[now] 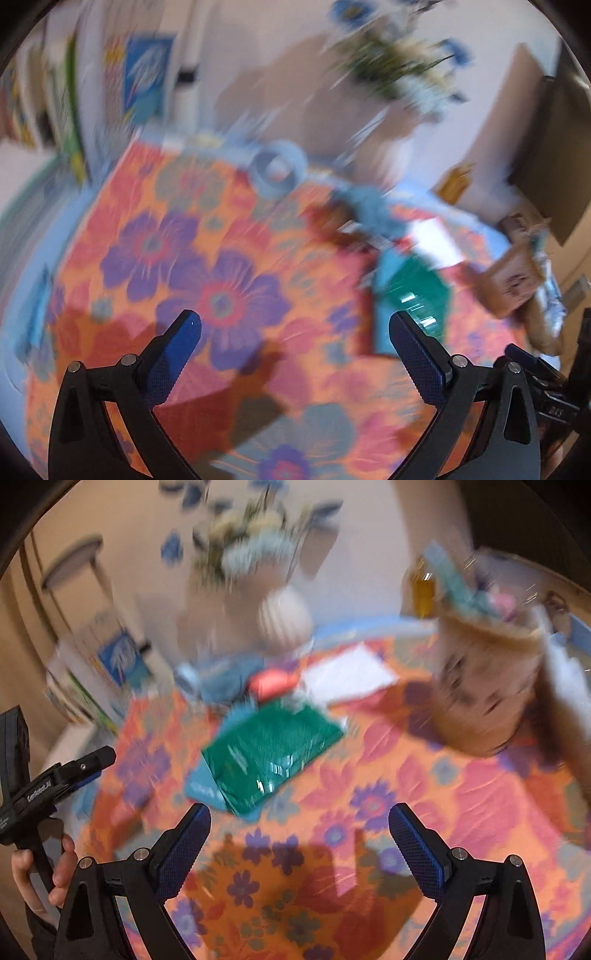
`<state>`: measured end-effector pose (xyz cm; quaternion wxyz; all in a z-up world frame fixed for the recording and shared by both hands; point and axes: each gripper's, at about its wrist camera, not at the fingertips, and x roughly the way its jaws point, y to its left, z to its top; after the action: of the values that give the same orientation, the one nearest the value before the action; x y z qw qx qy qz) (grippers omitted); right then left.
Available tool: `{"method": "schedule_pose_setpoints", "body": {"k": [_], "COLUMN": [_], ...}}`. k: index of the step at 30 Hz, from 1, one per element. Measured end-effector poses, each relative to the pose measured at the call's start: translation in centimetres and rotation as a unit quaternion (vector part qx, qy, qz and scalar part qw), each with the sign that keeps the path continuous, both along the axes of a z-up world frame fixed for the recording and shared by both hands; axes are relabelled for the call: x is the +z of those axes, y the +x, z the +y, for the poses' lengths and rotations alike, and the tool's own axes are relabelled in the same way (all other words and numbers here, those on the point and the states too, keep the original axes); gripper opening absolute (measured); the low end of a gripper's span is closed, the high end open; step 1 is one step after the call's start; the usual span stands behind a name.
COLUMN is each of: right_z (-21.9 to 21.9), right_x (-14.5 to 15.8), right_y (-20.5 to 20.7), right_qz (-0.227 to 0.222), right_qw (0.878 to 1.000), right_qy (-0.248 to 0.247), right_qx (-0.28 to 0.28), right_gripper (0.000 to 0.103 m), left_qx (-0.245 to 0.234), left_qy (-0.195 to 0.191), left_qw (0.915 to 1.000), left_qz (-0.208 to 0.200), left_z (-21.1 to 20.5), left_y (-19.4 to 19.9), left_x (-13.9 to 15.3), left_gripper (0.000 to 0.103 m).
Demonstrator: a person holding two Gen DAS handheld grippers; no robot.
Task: Organize soft objects
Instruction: 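Return both tools to the floral table, then grasp the blue tape roll with the left tool while the right tool grasps the teal sock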
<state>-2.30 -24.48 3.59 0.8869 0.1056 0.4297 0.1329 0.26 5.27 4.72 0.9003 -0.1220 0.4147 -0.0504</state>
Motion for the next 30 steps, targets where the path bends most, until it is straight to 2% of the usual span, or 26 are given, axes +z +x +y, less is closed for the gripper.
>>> {"method": "schedule_pose_setpoints", "body": {"k": [3,6,8,10,15,18,25,28,30], "right_z": [0.6,0.0,-0.1,0.1,2.7,2.9,2.7,2.7,3.1], "right_x": [-2.6,-4.2,-4.0,-4.3,-4.6,-4.7,-4.5,-4.0,-2.3], "right_y": [0.5,0.9,1.1,1.2,1.5,1.5,1.4,1.2,1.2], "right_qz": [0.019,0.033,0.026,0.030,0.041,0.041,0.041,0.040,0.033], "right_qw": [1.000,0.999,0.999,0.999,0.991,0.989,0.990,0.993,0.997], "right_qy": [-0.024,-0.026,-0.022,-0.031,-0.129,-0.139,-0.133,-0.112,-0.069], "right_qx": [-0.006,-0.020,-0.023,-0.024,-0.018,-0.015,-0.014,-0.007,0.013], "right_gripper": [0.097,0.097,0.103,0.103,0.103,0.103,0.103,0.103,0.103], "left_qx": [0.010,0.013,0.003,-0.005,-0.007,-0.011,-0.010,-0.024,-0.027], "left_qy": [-0.018,-0.006,0.017,0.041,0.111,0.137,0.121,0.061,0.026], "left_qw": [0.9998,0.9997,0.9997,0.9988,0.9928,0.9895,0.9915,0.9972,0.9991], "left_qz": [0.008,0.022,0.015,0.027,0.043,0.047,0.046,0.036,0.022], "left_z": [1.0,0.7,-0.1,-1.0,-2.8,-3.3,-2.9,-1.6,-0.4], "left_y": [0.4,0.8,0.8,1.0,1.7,1.8,1.7,1.5,1.7], "left_x": [-2.3,-3.7,-3.5,-3.8,-4.4,-4.6,-4.3,-3.0,-0.9], "left_gripper": [0.102,0.102,0.102,0.102,0.102,0.102,0.102,0.102,0.102]}}
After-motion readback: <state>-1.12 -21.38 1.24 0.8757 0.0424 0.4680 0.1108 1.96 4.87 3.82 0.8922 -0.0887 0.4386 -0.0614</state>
